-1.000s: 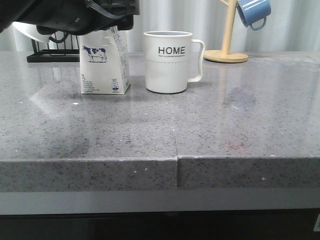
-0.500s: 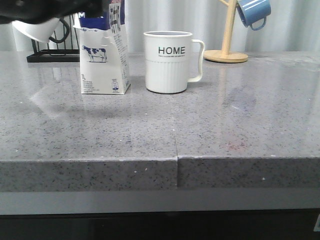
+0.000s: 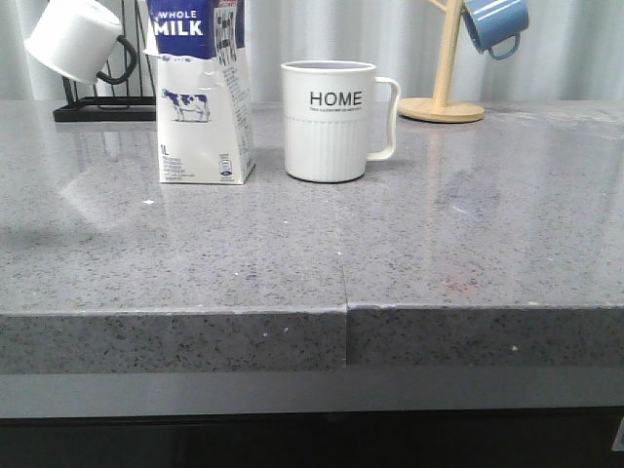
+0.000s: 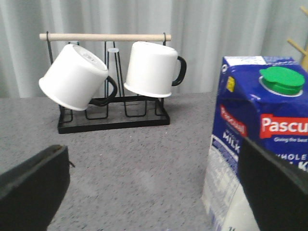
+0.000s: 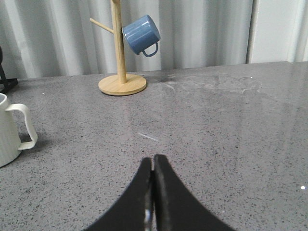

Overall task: Place milk next to cup
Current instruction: 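Open the left gripper and withdraw it from the carton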

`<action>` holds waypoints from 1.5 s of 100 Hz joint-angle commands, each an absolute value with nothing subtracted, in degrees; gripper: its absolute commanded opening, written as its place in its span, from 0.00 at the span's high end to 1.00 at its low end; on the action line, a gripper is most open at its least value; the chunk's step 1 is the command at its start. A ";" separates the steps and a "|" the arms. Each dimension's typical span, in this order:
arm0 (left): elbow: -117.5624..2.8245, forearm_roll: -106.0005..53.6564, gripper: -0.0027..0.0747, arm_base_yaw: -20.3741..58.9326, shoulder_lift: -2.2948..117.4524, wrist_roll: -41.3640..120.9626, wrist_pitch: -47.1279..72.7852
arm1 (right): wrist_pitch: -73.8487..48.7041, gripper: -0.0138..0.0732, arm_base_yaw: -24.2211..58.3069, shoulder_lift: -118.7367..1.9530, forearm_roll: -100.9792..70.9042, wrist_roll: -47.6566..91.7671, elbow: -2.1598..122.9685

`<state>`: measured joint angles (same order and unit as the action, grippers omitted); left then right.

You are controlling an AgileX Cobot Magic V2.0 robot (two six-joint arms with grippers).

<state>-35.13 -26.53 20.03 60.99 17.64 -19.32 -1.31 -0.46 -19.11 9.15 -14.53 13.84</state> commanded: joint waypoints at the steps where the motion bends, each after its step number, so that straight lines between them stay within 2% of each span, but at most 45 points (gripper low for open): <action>1: -36.39 -18.69 0.10 14.84 57.59 11.24 -16.93 | 2.82 0.98 -0.77 -19.25 9.81 -14.52 15.29; 29: -33.50 -2.48 0.10 4.19 46.01 -0.98 -5.75 | 2.82 0.98 -0.77 -19.25 9.81 -14.52 15.29; 59: -22.28 -0.47 0.10 3.26 27.67 -4.29 -2.75 | 2.82 0.98 -0.77 -19.25 9.81 -14.52 15.29; 73: -18.89 -1.88 0.12 3.26 19.59 -4.29 2.84 | 2.82 0.98 -0.77 -19.25 9.81 -14.52 15.29; 83: -17.38 -2.88 0.21 3.26 15.38 -4.29 3.84 | 2.82 0.98 -0.77 -19.25 9.81 -14.52 15.29; 90: -16.97 -2.88 0.32 3.26 13.38 -4.17 3.94 | 2.82 0.98 -0.77 -19.25 9.81 -14.52 15.29; 104: -16.87 -2.88 0.65 3.26 12.42 -4.17 5.98 | 2.82 0.98 -0.77 -19.25 9.81 -14.52 15.29; 111: -16.87 -2.88 0.83 3.26 12.42 -4.17 7.14 | 2.82 0.98 -0.77 -19.25 9.81 -14.52 15.29; 112: -16.87 -2.88 0.88 3.26 12.42 -4.17 7.13 | 2.82 0.98 -0.77 -19.25 9.81 -14.52 15.29; 118: -16.87 -2.88 1.00 3.26 12.42 -4.17 7.13 | 2.82 0.98 -0.77 -19.25 9.81 -14.52 15.29; 150: -16.87 -2.88 0.99 3.26 12.42 -4.00 7.02 | 2.82 0.98 -0.77 -19.25 9.81 -14.52 15.29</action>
